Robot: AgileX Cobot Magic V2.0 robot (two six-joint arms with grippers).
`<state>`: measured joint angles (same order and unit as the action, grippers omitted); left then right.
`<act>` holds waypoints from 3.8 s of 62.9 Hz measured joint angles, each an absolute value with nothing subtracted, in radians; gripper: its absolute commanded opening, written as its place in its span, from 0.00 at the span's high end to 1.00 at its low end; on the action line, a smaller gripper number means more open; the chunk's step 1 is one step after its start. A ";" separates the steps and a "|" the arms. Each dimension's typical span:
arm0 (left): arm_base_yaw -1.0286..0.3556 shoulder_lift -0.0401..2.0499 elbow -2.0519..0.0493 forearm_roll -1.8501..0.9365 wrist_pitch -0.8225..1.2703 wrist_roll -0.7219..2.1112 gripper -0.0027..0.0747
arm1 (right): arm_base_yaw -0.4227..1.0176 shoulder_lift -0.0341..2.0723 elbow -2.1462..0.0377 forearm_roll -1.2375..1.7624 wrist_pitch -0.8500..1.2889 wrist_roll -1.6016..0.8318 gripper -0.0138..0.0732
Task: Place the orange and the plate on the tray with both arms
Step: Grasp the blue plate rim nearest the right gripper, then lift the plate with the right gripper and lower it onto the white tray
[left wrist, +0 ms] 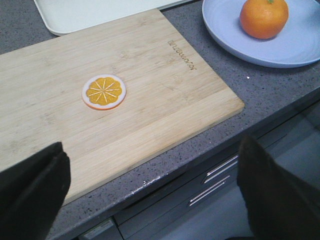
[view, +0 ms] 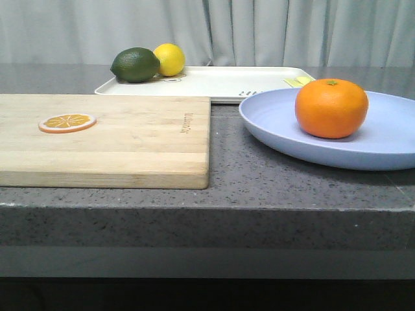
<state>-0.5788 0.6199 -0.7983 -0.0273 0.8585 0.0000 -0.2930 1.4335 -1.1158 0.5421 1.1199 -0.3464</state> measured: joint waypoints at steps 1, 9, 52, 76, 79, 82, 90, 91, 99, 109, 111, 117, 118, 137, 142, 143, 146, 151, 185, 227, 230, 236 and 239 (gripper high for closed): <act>-0.579 0.620 -0.798 -0.027 0.859 0.000 0.11 | -0.293 1.441 -1.116 0.547 1.118 -0.348 0.11; -0.579 0.620 -0.798 -0.027 0.859 0.000 0.11 | -0.293 1.500 -1.116 0.601 1.105 -0.376 0.11; -0.579 0.620 -0.798 -0.028 0.859 0.000 0.11 | -0.293 1.611 -1.116 0.685 1.025 -0.427 0.58; -0.579 0.620 -0.798 -0.028 0.859 0.000 0.11 | -0.293 1.611 -1.116 0.685 1.000 -0.425 0.87; -0.579 0.620 -0.798 -0.028 0.859 0.000 0.11 | -0.293 1.611 -1.116 0.683 0.998 -0.425 0.91; -0.579 0.620 -0.798 -0.028 0.859 0.000 0.11 | -0.293 1.611 -1.116 0.681 0.998 -0.427 0.92; -0.579 0.620 -0.798 -0.028 0.859 0.000 0.11 | -0.293 1.611 -1.116 0.681 0.998 -0.421 0.92; -0.579 0.620 -0.798 -0.028 0.859 0.000 0.11 | -0.293 1.611 -1.116 0.681 0.998 -0.418 0.92; -0.579 0.620 -0.798 -0.028 0.859 0.000 0.11 | -0.293 1.611 -1.116 0.681 0.996 -0.414 0.92; -0.579 0.620 -0.798 -0.028 0.859 0.000 0.11 | -0.293 1.611 -1.116 0.681 0.992 -0.413 0.92; -0.579 0.620 -0.798 -0.028 0.859 0.000 0.11 | -0.293 1.611 -1.116 0.681 0.992 -0.411 0.92; -0.579 0.620 -0.798 -0.028 0.859 0.000 0.11 | -0.293 1.611 -1.125 0.685 1.007 -0.395 0.92; -0.579 0.620 -0.798 -0.028 0.859 0.000 0.11 | -0.293 1.611 -1.132 0.686 1.012 -0.392 0.92; -0.579 0.620 -0.798 -0.028 0.859 0.000 0.11 | -0.221 1.630 -1.321 0.698 1.048 -0.205 0.92; -0.579 0.620 -0.798 -0.028 0.859 0.000 0.11 | -0.181 1.658 -1.389 0.680 1.041 -0.152 0.92; -0.579 0.620 -0.798 -0.028 0.859 0.000 0.11 | -0.173 1.666 -1.404 0.678 1.041 -0.141 0.92; -0.579 0.620 -0.798 -0.028 0.859 0.000 0.11 | -0.146 1.700 -1.451 0.674 1.041 -0.110 0.92; -0.579 0.620 -0.798 -0.028 0.859 0.000 0.11 | -0.105 1.762 -1.544 0.674 1.041 -0.066 0.92; -0.579 0.620 -0.798 -0.028 0.859 0.000 0.11 | 0.016 2.280 -2.220 0.607 1.059 0.235 0.92; -0.579 0.620 -0.798 -0.028 0.859 0.000 0.11 | 0.018 2.360 -2.304 0.571 1.088 0.292 0.92; -0.579 0.620 -0.798 -0.028 0.859 0.000 0.11 | 0.018 2.360 -2.304 0.571 1.089 0.292 0.92; -0.579 0.620 -0.798 -0.028 0.859 0.000 0.11 | 0.018 2.360 -2.304 0.571 1.089 0.292 0.90; -0.579 0.620 -0.798 -0.028 0.859 0.000 0.11 | 0.018 2.360 -2.304 0.571 1.089 0.292 0.85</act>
<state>-0.5788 0.6199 -0.7983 -0.0279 0.8585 0.0000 0.0181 2.3598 -2.3035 0.5707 1.0893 0.2920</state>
